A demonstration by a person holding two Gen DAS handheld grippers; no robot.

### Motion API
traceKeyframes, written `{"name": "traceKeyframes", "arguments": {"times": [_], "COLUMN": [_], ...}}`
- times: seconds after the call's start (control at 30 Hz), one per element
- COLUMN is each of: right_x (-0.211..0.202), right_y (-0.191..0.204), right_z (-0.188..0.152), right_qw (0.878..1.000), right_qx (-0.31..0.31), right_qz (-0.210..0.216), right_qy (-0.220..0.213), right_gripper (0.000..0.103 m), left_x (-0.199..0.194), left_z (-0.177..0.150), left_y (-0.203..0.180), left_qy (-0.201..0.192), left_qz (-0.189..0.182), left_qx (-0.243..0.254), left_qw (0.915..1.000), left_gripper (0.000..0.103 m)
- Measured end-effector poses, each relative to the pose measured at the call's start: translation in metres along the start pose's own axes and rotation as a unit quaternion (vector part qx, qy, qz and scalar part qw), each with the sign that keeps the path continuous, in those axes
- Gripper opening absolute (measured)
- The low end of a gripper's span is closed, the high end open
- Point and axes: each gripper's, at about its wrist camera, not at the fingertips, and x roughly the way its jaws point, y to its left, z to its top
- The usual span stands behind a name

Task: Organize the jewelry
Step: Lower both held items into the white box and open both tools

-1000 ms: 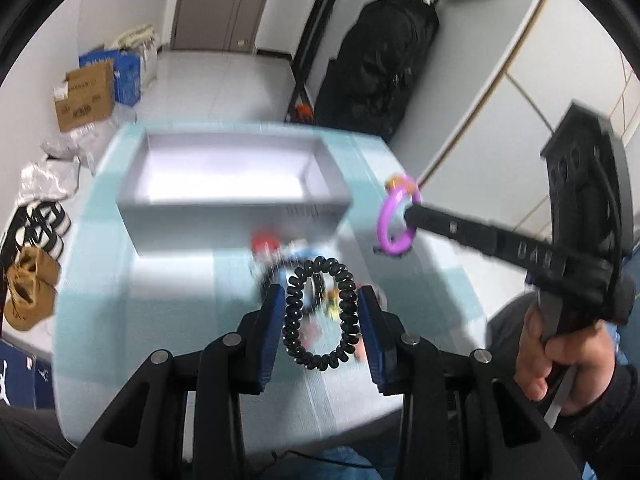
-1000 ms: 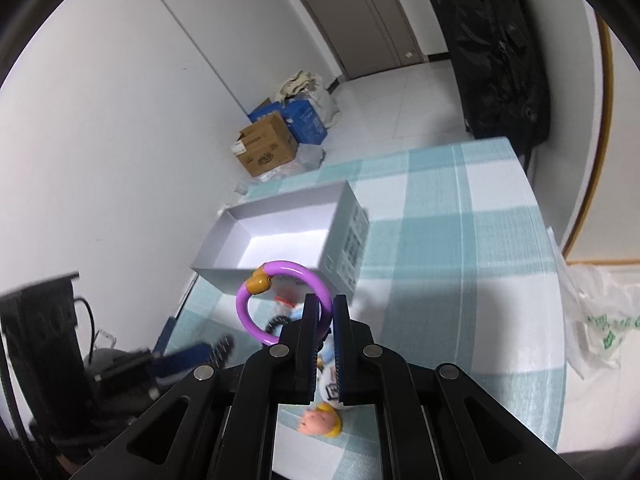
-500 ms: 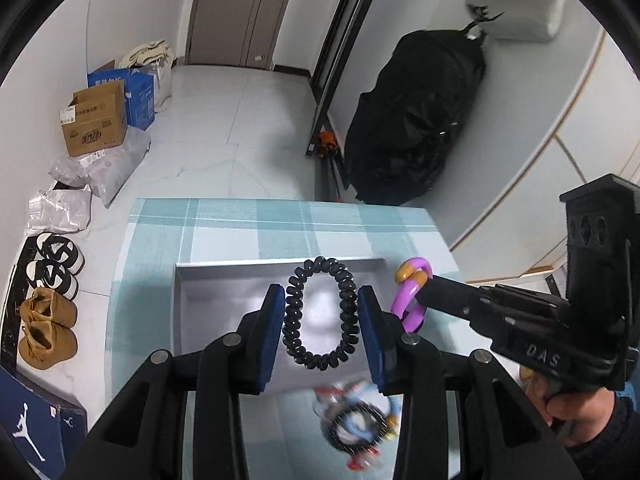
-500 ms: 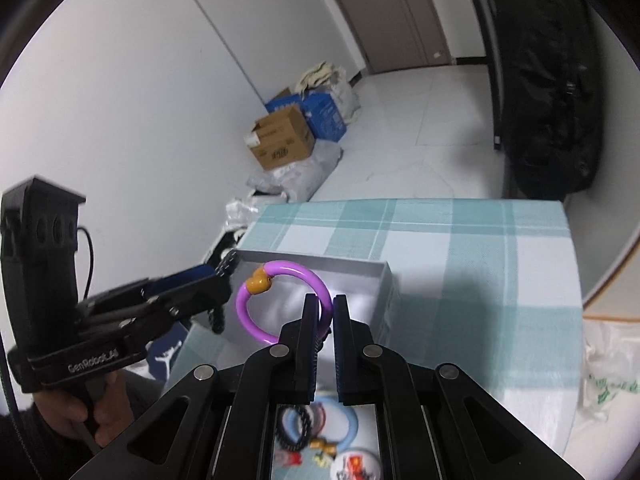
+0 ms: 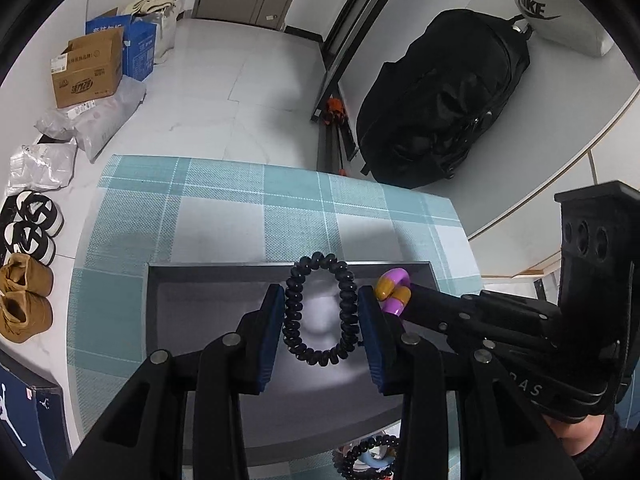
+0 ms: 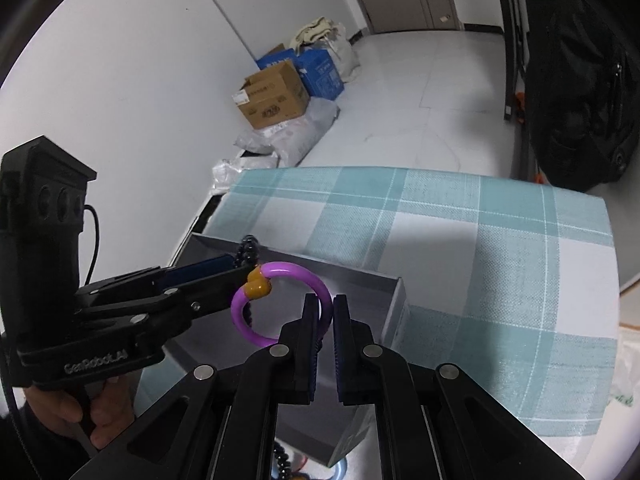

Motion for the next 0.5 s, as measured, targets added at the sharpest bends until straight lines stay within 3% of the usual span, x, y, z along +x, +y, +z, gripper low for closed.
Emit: {"name": "traceKeyframes", "arguments": {"times": [0.3, 0.37, 0.4, 0.47, 0.5], "right_x": [0.001, -0.002, -0.005, -0.012, -0.016], "right_y": [0.003, 0.007, 0.008, 0.012, 0.014], "right_z": [0.001, 0.0, -0.001, -0.004, -0.005], "right_qw": [1.0, 1.0, 1.0, 0.999, 0.999], "right_qx": [-0.006, -0.013, -0.02, -0.032, -0.037], "right_qz": [-0.005, -0.01, -0.01, -0.019, -0.02], "right_qy": [0.005, 0.002, -0.002, -0.015, -0.025], "right_gripper": [0.012, 0.02, 0.024, 0.043, 0.045], "left_x": [-0.003, -0.005, -0.007, -0.009, -0.012], "left_z": [0.003, 0.002, 0.001, -0.001, -0.003], "left_y": [0.011, 0.011, 0.011, 0.009, 0.009], "left_qy": [0.011, 0.01, 0.011, 0.008, 0.003], "left_qz": [-0.023, -0.02, -0.018, -0.018, -0.017], "left_qx": [-0.04, -0.038, -0.037, -0.035, -0.034], "left_qw": [0.9989, 0.999, 0.9991, 0.9992, 0.9993], "left_gripper": [0.046, 0.049, 0.055, 0.065, 0.067]}}
